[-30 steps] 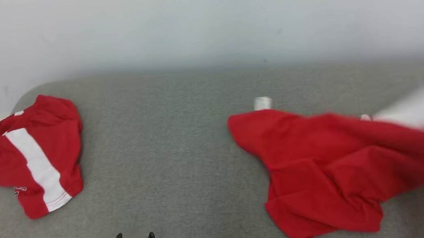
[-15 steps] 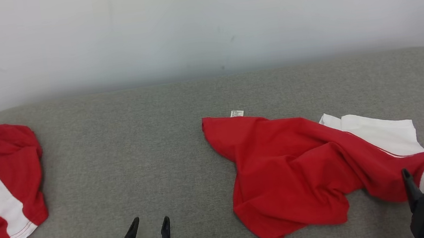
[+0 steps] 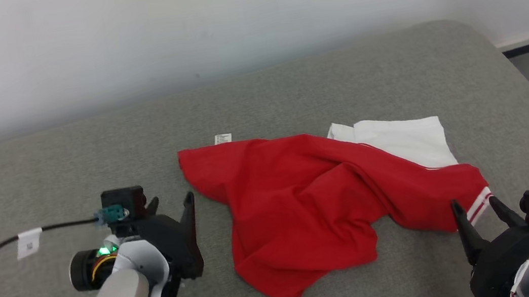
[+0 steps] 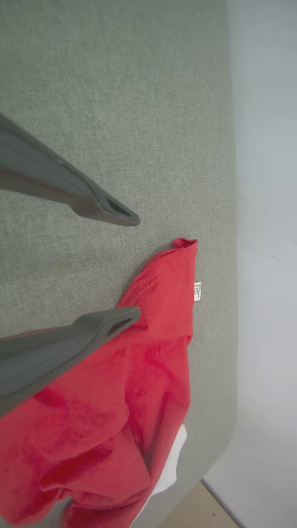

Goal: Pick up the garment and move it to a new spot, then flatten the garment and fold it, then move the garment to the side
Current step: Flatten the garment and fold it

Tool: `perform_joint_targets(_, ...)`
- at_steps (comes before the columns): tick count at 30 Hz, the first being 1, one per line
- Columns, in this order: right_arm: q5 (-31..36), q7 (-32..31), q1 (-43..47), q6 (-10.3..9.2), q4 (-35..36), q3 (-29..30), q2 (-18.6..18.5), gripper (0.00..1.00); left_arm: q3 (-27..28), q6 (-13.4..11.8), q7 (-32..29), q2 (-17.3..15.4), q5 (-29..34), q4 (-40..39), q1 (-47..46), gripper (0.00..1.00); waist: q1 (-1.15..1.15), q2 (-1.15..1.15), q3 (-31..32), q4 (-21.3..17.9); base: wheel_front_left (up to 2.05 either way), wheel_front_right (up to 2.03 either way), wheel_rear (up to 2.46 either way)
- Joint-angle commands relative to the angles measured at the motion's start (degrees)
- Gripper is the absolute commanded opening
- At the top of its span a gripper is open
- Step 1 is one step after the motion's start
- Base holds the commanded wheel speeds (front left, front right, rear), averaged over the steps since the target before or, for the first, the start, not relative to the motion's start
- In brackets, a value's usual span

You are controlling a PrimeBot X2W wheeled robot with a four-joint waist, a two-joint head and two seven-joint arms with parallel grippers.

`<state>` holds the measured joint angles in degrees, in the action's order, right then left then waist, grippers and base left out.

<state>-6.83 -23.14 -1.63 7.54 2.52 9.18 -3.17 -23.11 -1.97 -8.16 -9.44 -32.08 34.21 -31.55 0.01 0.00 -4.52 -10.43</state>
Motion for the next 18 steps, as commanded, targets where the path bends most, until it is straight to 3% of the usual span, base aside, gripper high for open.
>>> perform_joint_targets(1, -0.2, 0.6, -0.6, -0.11, -0.2, -0.4, 0.2, 1.00, 0.5, -0.5, -0.5, 0.1, -0.6, 1.1, -1.1, 1.00, -0.01, 0.00, -4.3, -5.5, 0.00, 0.00, 0.00)
perform_joint_targets(6, -1.1, 1.9, -0.4, -0.11, -1.2, -1.6, 0.3, 1.00, 1.1, -0.9, -2.0, 1.0, -1.5, 5.5, -5.2, 1.00, -0.01, 0.00, -6.6, -8.6, 0.00, 0.00, 0.00)
perform_joint_targets(12, -1.9, 2.7, -0.2, -0.11, -2.5, -1.2, 0.3, 1.00, 0.2, 0.5, -2.7, 2.9, -2.7, 9.5, -5.9, 1.00, -0.01, 0.00, -7.3, -8.8, 0.00, 0.00, 0.00)
perform_joint_targets(13, -1.9, 2.8, -0.4, -0.11, -2.7, -1.3, 0.3, 1.00, -0.1, 1.0, -2.5, 3.1, -2.7, 10.0, -6.1, 0.55, -0.01, 0.00, -7.3, -8.6, 0.00, 0.00, 0.00)
perform_joint_targets(14, -1.8, 3.0, -0.6, -0.11, -2.7, -1.2, 0.3, 1.00, -0.4, 1.2, -2.2, 3.3, -2.6, 10.4, -6.3, 0.36, -0.01, 0.00, -7.2, -8.3, 0.00, 0.00, 0.00)
perform_joint_targets(15, -1.8, 3.0, -0.8, -0.11, -2.7, -1.4, 0.4, 1.00, -0.6, 1.4, -1.8, 3.2, -2.3, 10.8, -6.2, 0.00, -0.01, 0.00, -7.1, -8.0, 0.00, 0.00, 0.00)
perform_joint_targets(18, -2.0, 3.1, -0.6, -0.11, -2.6, -1.4, 0.3, 1.00, -1.1, 1.4, -0.6, 3.0, -1.7, 11.4, -4.9, 0.00, -0.01, 0.00, -6.4, -6.4, 0.00, 0.00, 0.00)
